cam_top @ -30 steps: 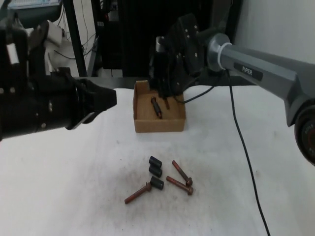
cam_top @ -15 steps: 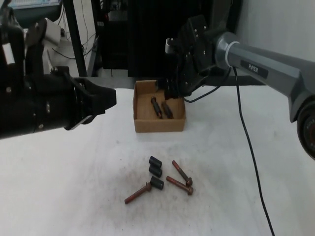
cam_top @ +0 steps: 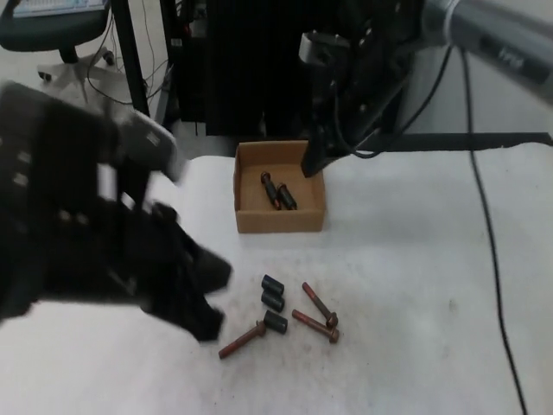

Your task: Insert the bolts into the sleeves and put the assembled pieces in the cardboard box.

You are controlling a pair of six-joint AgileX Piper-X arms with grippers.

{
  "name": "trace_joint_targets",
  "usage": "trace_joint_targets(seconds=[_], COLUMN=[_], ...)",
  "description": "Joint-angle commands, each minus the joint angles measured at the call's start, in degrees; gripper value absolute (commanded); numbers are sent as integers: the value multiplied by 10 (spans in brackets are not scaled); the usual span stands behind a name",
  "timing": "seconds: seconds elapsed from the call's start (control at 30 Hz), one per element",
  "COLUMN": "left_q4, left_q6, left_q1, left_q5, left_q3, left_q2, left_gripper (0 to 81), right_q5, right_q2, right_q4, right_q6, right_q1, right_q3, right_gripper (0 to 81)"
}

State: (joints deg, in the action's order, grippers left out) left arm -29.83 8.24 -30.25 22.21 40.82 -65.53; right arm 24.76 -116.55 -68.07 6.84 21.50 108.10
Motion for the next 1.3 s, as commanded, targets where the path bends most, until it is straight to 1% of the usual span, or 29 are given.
trace_joint_targets(seconds=[0.0,0.07,0.13,0.33,0.4,0.47,0.53,0.6,0.67,0.8,0.9,1.03,1.2,1.27], left_q4=[-5,-7,-10,-13,-19,-38,-62,-82,-94,-105,-119,-125,-125,-125], left_q6=[8,8,8,9,31,49,59,69,74,94,110,120,191,207], left_q1=[-10,-17,-19,-19,-19,-19,-19,-19,-19,-19,-19,-19,-21,-21], left_q5=[-10,-29,-48,-55,-58,-78,-99,-99,-102,-110,-110,-136,-136,-152], left_q3=[5,14,29,97,121,144,166,181,191,191,191,191,191,191], left_q2=[-11,-48,-91,-206,-234,-260,-277,-288,-296,-301,-307,-318,-331,-336], left_gripper=[3,3,3,8,52,116,205,282,329,333,333,333,333,333], right_q5=[17,38,44,44,43,43,43,38,38,38,40,46,48,48], right_q2=[37,83,130,288,339,381,417,449,471,488,489,491,497,501], right_q4=[-42,-49,-41,-8,-5,1,11,24,41,58,58,58,59,59], right_q6=[37,51,52,51,42,30,27,15,3,-22,-24,-26,-35,-35], right_q1=[1,1,-1,-1,-1,-1,-1,-1,-1,-1,-1,-1,-1,-1], right_q3=[-18,-50,-84,-204,-245,-283,-323,-357,-389,-439,-455,-458,-458,-458], right_gripper=[4,4,4,8,8,8,8,8,8,8,8,8,8,8])
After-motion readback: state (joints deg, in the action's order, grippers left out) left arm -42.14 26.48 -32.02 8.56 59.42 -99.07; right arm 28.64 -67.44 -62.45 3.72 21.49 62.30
